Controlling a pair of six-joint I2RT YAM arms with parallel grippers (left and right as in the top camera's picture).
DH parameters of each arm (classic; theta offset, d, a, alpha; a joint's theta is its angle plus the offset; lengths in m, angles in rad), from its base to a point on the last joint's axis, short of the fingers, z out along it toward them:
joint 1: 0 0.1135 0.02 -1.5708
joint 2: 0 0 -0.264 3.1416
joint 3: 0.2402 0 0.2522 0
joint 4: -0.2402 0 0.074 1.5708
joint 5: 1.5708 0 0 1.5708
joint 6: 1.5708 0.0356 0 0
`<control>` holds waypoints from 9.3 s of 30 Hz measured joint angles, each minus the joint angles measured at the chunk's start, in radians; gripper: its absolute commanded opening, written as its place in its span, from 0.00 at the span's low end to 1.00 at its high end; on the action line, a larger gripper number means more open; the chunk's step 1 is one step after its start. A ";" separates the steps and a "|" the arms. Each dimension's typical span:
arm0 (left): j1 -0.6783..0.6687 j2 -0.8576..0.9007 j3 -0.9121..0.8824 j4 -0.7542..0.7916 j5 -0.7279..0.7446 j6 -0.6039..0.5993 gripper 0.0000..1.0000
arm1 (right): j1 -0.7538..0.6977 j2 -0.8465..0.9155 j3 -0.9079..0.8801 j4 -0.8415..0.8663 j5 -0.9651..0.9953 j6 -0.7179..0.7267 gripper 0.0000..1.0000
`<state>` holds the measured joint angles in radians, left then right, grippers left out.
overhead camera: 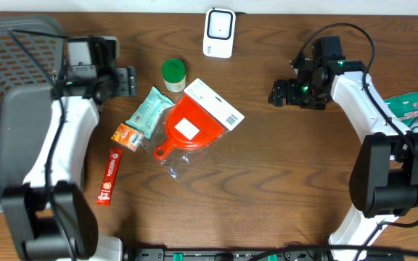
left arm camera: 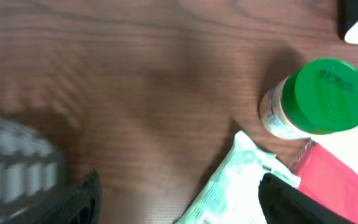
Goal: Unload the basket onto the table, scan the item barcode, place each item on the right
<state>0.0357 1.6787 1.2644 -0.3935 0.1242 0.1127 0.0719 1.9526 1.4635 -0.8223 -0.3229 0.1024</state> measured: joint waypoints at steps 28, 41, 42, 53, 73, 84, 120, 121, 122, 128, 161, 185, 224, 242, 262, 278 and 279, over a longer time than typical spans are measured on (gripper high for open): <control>-0.276 0.256 0.050 0.277 -0.231 -0.288 0.81 | 0.000 -0.002 0.000 -0.004 0.040 0.004 0.99; -0.312 0.346 0.186 0.236 -0.200 -0.301 0.81 | 0.000 -0.002 0.000 -0.006 0.043 0.004 0.99; -0.312 0.347 0.186 0.233 -0.198 -0.301 0.81 | 0.000 -0.002 0.000 -0.006 0.043 0.004 0.99; -0.312 0.385 0.188 0.201 -0.198 -0.301 0.81 | 0.000 -0.002 0.000 -0.011 0.043 0.004 0.99; -0.312 0.393 0.192 0.174 -0.198 -0.307 0.28 | 0.000 -0.002 0.000 -0.014 0.051 0.004 0.99; -0.311 0.392 0.192 0.174 -0.182 -0.307 0.10 | 0.000 -0.002 0.000 -0.018 0.077 0.004 0.99; -0.311 0.304 0.193 0.096 -0.077 -0.296 0.07 | 0.000 -0.003 0.000 0.017 0.100 0.004 0.99; -0.311 0.292 0.193 0.093 -0.058 -0.296 0.07 | 0.000 -0.003 0.000 0.020 0.100 0.004 0.99; -0.311 0.280 0.193 0.090 -0.039 -0.296 0.07 | 0.000 -0.003 0.000 0.023 0.101 0.004 0.99; -0.311 0.227 0.193 0.060 0.109 -0.248 0.07 | 0.000 -0.003 0.000 0.034 0.117 0.004 0.99; -0.229 0.119 0.193 -0.063 1.180 0.175 0.07 | -0.047 -0.003 0.000 0.068 0.137 -0.002 0.99; -0.192 -0.047 0.193 -0.024 1.400 0.168 0.07 | -0.054 -0.003 0.000 0.067 0.137 -0.002 0.99; -0.192 -0.136 0.193 0.147 1.415 -0.062 0.07 | -0.054 -0.003 0.000 0.045 0.137 -0.002 0.99; -0.192 -0.136 0.193 0.147 1.299 -0.061 0.07 | -0.054 -0.003 0.000 0.045 0.137 -0.002 0.99; -0.192 -0.061 0.193 0.147 1.019 -0.065 0.07 | -0.054 -0.003 0.000 0.045 0.127 -0.002 0.99; -0.192 0.153 0.193 0.292 0.941 -0.219 0.07 | -0.053 -0.003 0.000 0.046 0.114 0.019 0.99; -0.192 0.162 0.193 0.303 0.932 -0.243 0.07 | -0.054 -0.003 0.000 0.047 0.111 0.027 0.99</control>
<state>-0.1562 1.8404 1.4574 -0.0902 1.0561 -0.1307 0.0181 1.9491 1.4635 -0.7757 -0.2123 0.1291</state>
